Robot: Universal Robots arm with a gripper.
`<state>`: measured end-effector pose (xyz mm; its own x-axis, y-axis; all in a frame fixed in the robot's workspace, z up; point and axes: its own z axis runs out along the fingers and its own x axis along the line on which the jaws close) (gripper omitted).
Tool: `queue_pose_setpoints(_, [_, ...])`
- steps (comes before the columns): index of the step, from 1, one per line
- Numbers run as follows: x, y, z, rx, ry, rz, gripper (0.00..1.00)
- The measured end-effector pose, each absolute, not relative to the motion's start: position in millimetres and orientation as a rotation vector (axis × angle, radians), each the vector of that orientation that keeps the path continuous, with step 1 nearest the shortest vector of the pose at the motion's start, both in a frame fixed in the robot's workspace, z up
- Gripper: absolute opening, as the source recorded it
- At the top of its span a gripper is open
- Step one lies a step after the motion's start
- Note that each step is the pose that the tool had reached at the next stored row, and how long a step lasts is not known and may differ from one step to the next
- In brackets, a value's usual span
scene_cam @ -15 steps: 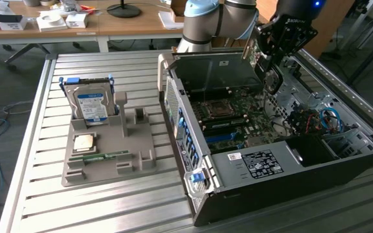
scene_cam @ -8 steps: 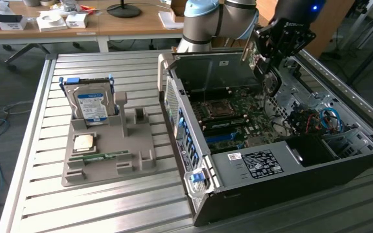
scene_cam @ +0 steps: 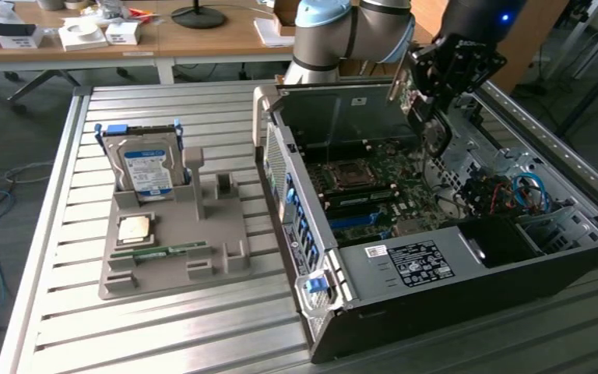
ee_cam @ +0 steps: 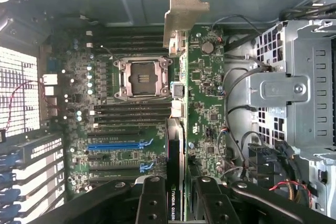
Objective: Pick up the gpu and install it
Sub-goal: 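Pick up the gpu and move the gpu toward the slot, then insert the gpu into the slot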
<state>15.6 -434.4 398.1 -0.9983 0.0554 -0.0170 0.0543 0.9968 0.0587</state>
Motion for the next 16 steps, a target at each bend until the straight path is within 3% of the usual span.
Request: queue_pose_setpoints(16, [15.9,-434.3,397.9,0.072,3.121,0.091,0.26])
